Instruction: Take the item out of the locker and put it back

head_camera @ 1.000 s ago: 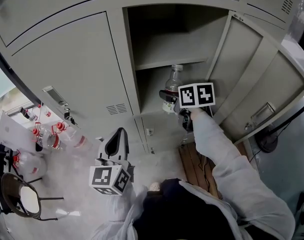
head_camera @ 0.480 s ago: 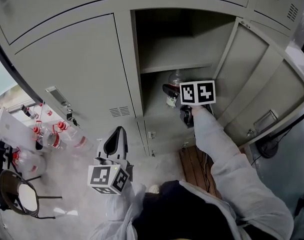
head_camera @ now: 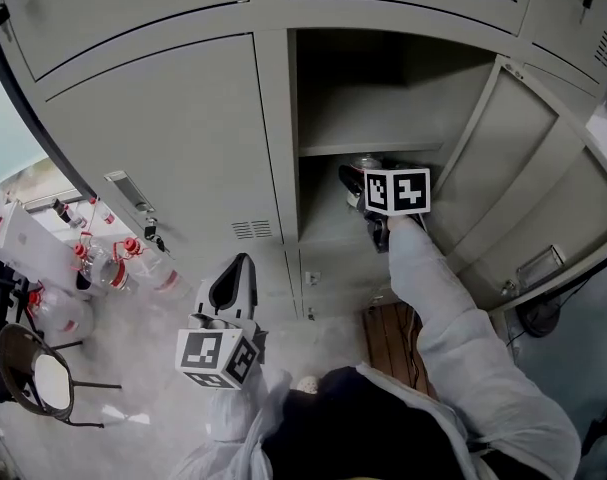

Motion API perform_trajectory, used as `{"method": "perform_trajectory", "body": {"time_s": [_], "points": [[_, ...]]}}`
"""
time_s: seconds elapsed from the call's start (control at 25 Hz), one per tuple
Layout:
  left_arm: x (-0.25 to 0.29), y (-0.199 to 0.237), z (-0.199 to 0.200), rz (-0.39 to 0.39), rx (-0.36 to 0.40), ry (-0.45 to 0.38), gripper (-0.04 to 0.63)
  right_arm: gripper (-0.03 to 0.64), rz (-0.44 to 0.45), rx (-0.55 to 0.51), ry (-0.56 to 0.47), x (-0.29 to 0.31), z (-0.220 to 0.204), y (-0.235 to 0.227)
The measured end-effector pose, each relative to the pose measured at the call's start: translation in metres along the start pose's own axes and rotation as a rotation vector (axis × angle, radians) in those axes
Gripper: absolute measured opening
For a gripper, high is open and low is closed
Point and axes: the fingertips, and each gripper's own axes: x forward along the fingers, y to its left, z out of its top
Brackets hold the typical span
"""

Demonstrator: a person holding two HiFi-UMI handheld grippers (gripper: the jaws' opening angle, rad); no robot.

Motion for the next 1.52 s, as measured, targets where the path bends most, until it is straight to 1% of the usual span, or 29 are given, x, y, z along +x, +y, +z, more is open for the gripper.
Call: {"method": "perform_trajectory", "body": {"time_s": [0.16,0.32,0.48,0.68,0.88,1.0,1.16,1.36,1.52], "points": [[0.001,0.004,0.002,0.015,0.005,-0.002,0.009,0.314,-0.017,-0.024,-0.027,0.010,0.005,-0.003],[0.002,0.007,0.004,0.024,0.013,0.000,0.009,0.314,-0.058,-0.071,-0.075,0.017,0.010,-0.009],[0.002,0.008,0.006,0.029,0.020,0.000,0.009,0.314,-0.060,-0.107,-0.135,0.027,0.016,-0.010],[0.000,0.007,0.006,0.031,0.029,0.010,0.009,0.314,-0.091,-0.141,-0.175,0.037,0.021,-0.019],[-0.004,0.005,0.002,0.028,0.032,0.026,0.009,0.314,-0.126,-0.128,-0.189,0.038,0.018,-0.033],[-0.006,0.003,-0.002,0.024,0.032,0.038,0.009,0.314,-0.143,-0.153,-0.185,0.037,0.014,-0.035],[-0.008,0.000,-0.008,0.017,0.027,0.053,0.009,0.314,-0.159,-0.145,-0.192,0.035,0.013,-0.037],[-0.012,-0.002,-0.007,0.017,0.031,0.056,0.009,0.314,-0.163,-0.123,-0.228,0.034,0.013,-0.039],[-0.019,0.003,-0.011,0.034,0.027,0.065,0.009,0.314,-0.163,-0.099,-0.240,0.034,0.013,-0.041]]}}
